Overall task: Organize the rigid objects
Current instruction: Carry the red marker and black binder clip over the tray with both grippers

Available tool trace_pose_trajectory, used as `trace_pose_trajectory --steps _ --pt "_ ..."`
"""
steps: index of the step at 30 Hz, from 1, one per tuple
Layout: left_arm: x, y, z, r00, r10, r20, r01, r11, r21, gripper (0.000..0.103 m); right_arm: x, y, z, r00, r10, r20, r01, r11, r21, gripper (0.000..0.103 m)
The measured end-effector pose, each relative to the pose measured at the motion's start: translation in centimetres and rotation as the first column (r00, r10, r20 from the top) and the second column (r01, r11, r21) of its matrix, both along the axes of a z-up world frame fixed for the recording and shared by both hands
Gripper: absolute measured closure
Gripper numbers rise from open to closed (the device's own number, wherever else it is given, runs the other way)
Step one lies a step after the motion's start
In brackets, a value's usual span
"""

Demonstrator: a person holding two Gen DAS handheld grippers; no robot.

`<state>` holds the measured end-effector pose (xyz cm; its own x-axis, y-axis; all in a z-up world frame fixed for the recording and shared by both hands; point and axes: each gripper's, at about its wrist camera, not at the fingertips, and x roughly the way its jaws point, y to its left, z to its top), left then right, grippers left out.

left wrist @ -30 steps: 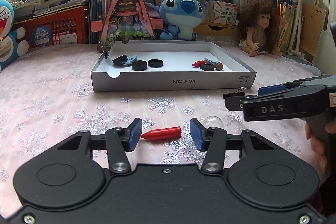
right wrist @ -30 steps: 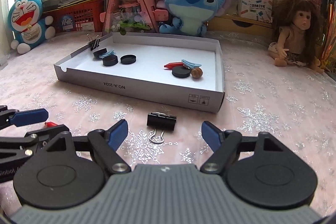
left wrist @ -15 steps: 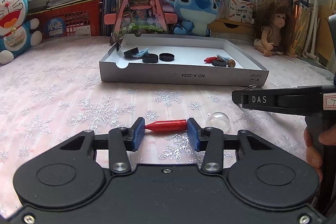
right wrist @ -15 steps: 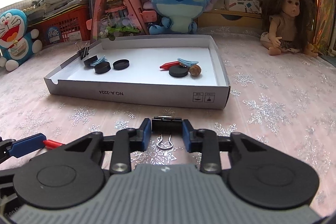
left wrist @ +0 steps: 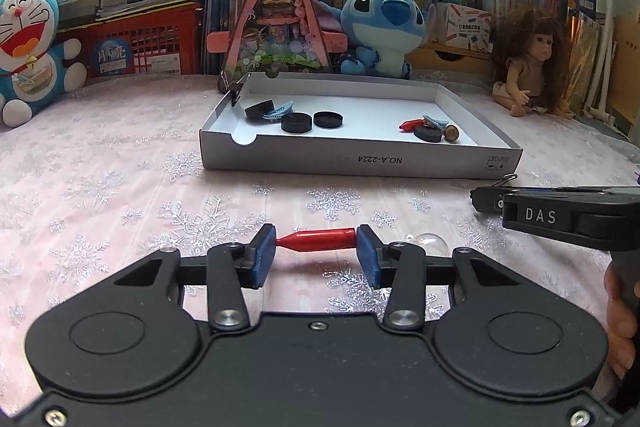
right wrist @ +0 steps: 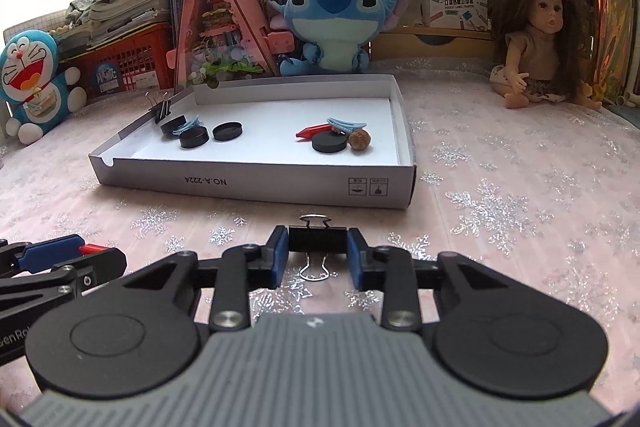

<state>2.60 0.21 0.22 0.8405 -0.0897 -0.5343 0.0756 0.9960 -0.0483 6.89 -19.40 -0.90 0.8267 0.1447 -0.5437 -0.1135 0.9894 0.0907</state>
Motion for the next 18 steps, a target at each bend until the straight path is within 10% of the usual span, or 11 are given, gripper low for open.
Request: trace_pose_trajectory --steps 18 --pt "3.3 1.4 3.8 0.997 0.05 0.063 -0.049 0.999 -0.025 0.062 0.2 -1.7 2.7 0.996 -0.031 0.082 0.029 0.999 0.027 0.067"
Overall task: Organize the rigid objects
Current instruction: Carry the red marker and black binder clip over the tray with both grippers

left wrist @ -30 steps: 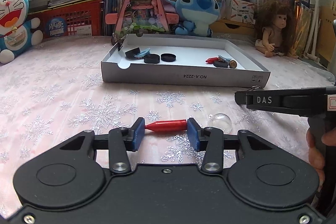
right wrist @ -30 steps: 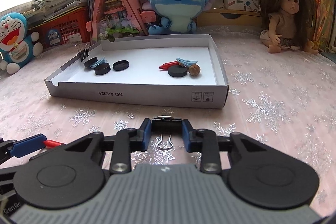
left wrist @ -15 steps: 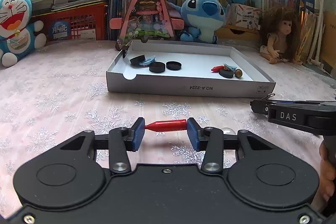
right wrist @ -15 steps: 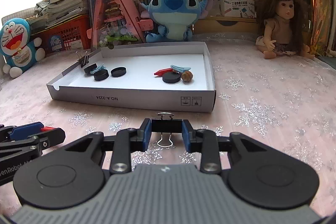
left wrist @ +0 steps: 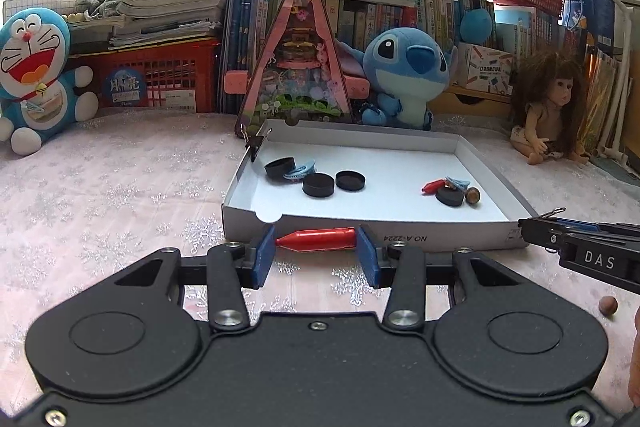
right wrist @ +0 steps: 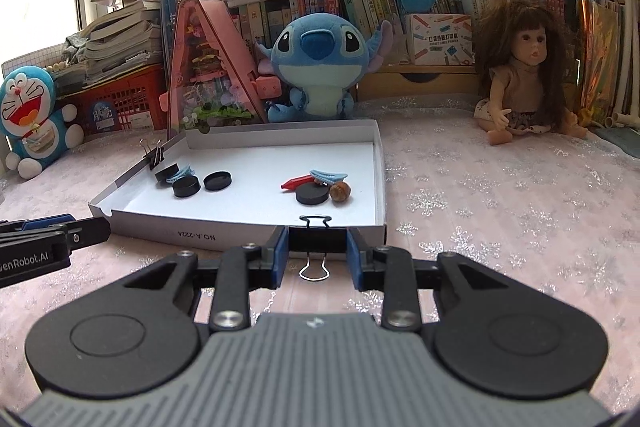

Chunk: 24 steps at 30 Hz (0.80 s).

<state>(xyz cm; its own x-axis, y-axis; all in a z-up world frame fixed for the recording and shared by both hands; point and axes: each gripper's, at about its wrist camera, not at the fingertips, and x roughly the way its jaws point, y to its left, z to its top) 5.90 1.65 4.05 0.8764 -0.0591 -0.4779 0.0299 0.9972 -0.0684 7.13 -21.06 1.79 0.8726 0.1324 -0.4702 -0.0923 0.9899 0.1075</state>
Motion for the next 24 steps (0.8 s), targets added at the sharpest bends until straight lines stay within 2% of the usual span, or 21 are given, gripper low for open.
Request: trace_pose_trajectory --steps 7,16,24 --pt "2.0 0.6 1.2 1.0 0.008 0.014 -0.008 1.0 -0.003 0.062 1.2 -1.0 0.9 1.0 -0.013 0.012 0.013 1.0 0.0 0.067" --pt "5.2 1.7 1.2 0.999 0.032 -0.004 -0.032 0.999 -0.011 0.062 3.4 -2.2 0.9 1.0 -0.013 -0.002 0.013 1.0 0.028 0.067" --pt "8.2 2.0 0.2 0.999 0.027 -0.042 -0.027 1.0 -0.004 0.062 6.0 -2.2 0.3 0.998 0.009 -0.059 -0.005 0.998 0.058 0.067"
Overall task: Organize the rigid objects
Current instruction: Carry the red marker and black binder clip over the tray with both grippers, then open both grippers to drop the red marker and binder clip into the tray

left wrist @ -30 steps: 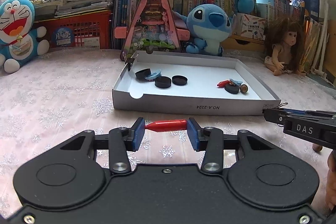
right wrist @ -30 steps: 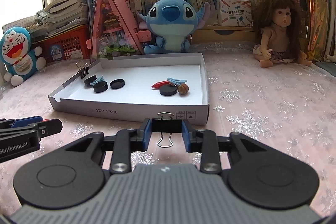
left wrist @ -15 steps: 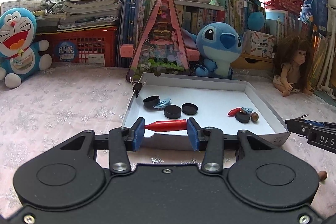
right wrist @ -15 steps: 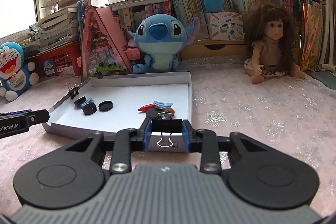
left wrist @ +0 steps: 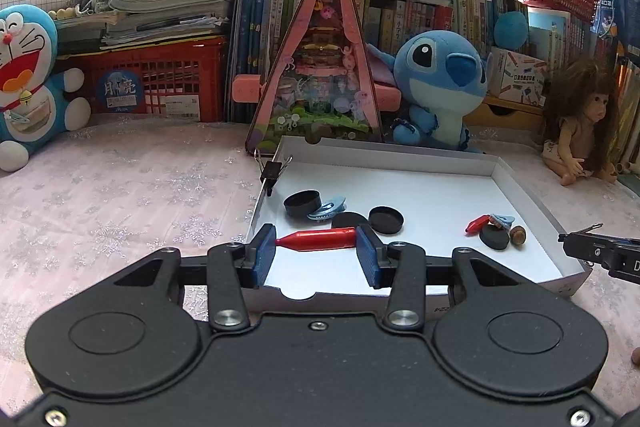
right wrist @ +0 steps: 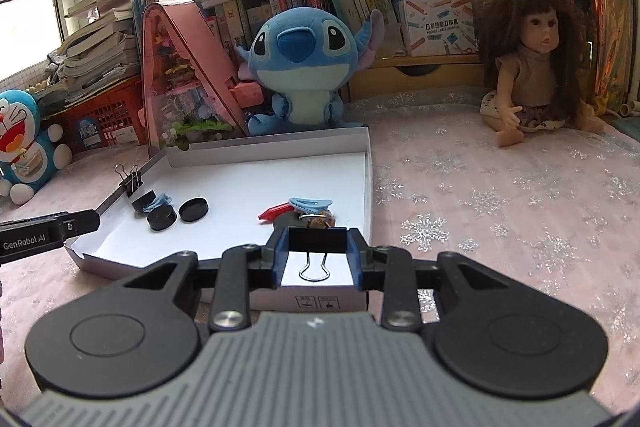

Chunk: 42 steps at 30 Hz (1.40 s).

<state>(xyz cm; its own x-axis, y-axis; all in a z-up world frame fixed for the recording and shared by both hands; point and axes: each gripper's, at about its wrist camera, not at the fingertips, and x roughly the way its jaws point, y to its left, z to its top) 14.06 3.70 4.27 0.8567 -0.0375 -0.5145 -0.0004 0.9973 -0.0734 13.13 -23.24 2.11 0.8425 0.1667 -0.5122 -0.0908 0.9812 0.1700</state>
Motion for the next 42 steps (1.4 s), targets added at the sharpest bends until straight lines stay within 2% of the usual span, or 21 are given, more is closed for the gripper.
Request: trace_pose_trajectory --steps 7,14,22,32,37,42 --pt "2.7 0.3 -1.4 0.999 0.014 -0.047 -0.014 1.0 0.0 0.062 2.0 0.7 -0.7 0.999 0.015 -0.04 -0.016 1.0 -0.023 0.067" --pt "4.6 -0.1 -2.4 0.997 -0.008 -0.076 0.01 1.0 0.024 0.062 4.2 1.5 -1.7 0.994 0.034 -0.1 -0.037 0.999 -0.033 0.067" --pt "6.5 -0.4 -3.5 0.995 -0.007 -0.102 0.01 0.999 0.03 0.062 5.8 2.0 -2.2 0.993 0.052 -0.107 -0.058 0.997 -0.058 0.067" --pt "7.9 -1.1 -3.9 0.996 -0.008 -0.086 0.012 0.999 0.044 0.062 7.0 2.0 -2.4 0.994 0.051 -0.093 -0.055 0.998 -0.043 0.067" --pt "8.6 -1.7 -4.3 0.997 -0.012 -0.079 0.019 0.996 0.087 0.062 7.5 2.2 -2.5 0.995 0.054 -0.081 -0.058 0.997 -0.048 0.067" --pt "8.7 -2.0 -4.4 0.997 -0.015 -0.075 0.022 0.995 0.095 0.061 7.7 2.4 -2.5 0.996 0.051 -0.077 -0.055 0.997 -0.053 0.067"
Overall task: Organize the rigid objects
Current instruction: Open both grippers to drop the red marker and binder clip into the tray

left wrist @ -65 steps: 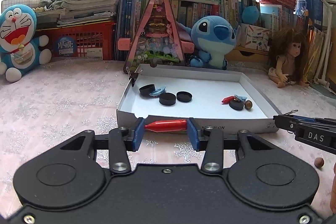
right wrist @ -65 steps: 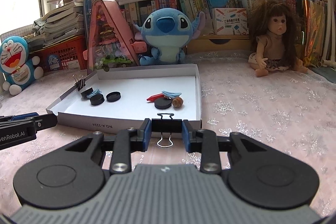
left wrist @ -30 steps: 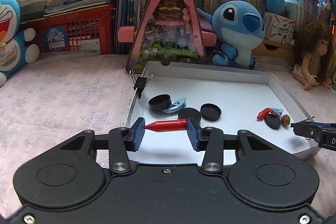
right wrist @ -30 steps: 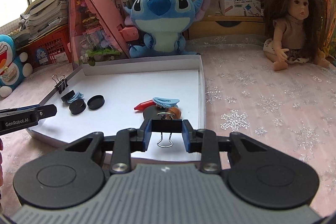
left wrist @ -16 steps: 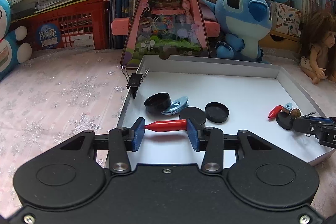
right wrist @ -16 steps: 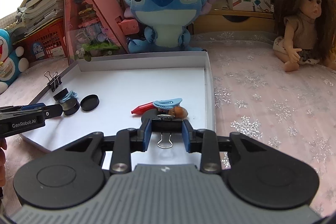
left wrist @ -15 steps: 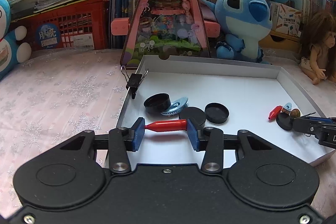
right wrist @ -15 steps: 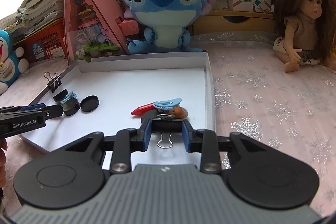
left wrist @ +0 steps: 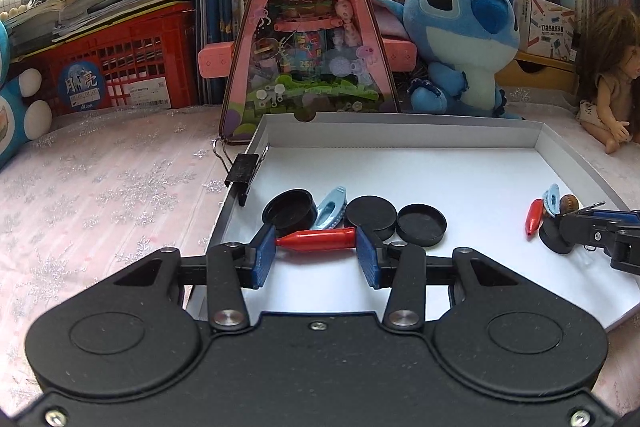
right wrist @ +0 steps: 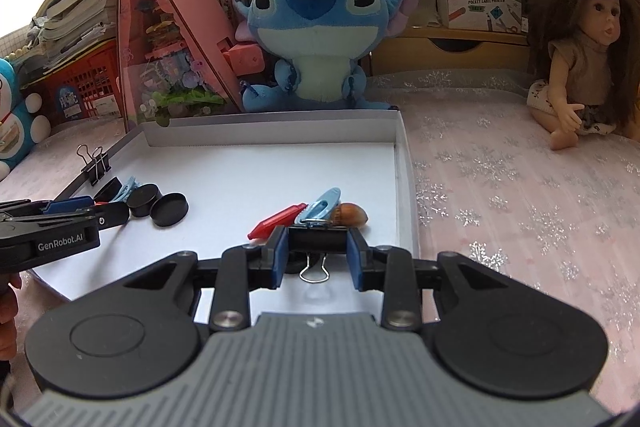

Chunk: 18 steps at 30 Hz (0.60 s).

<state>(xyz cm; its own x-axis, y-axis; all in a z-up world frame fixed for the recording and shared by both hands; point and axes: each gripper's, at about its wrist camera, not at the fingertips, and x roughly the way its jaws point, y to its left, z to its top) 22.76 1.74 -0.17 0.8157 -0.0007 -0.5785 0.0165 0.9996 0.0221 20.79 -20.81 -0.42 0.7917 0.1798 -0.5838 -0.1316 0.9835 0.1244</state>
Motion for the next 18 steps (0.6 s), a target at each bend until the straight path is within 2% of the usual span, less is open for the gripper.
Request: trace_pose_trajectory --steps 3,6,8,9,12,14,18 --pt "-0.2 0.1 0.1 1.0 -0.004 0.004 0.004 1.0 -0.017 0.061 -0.1 0.0 0.0 1.0 0.001 0.0 -0.001 1.0 0.0 0.067" --pt "-0.3 0.4 0.2 1.0 -0.001 0.0 0.001 0.999 -0.04 0.061 -0.2 -0.1 0.1 1.0 -0.003 0.004 0.003 1.0 0.006 0.062" --pt "-0.4 0.5 0.4 1.0 0.002 -0.003 -0.002 0.999 -0.05 0.06 -0.4 -0.2 0.1 1.0 -0.007 0.007 0.007 1.0 0.02 0.046" --pt "-0.5 0.6 0.4 1.0 0.003 -0.005 -0.003 0.999 -0.053 0.06 -0.5 -0.3 0.2 1.0 -0.006 0.009 0.006 1.0 0.026 0.046" --pt "-1.0 0.6 0.7 1.0 -0.011 -0.002 0.01 0.998 -0.058 0.05 -0.9 -0.3 0.4 1.0 -0.006 0.015 0.005 1.0 0.018 0.043" --pt "-1.5 0.7 1.0 1.0 -0.014 0.007 0.014 0.998 -0.064 0.038 -1.2 -0.3 0.6 1.0 -0.007 0.022 0.006 1.0 0.014 0.039" --pt "-2.4 0.6 1.7 0.999 -0.02 0.025 0.022 0.997 -0.073 0.035 -1.9 -0.2 1.1 0.999 -0.007 0.036 0.006 1.0 0.015 0.034"
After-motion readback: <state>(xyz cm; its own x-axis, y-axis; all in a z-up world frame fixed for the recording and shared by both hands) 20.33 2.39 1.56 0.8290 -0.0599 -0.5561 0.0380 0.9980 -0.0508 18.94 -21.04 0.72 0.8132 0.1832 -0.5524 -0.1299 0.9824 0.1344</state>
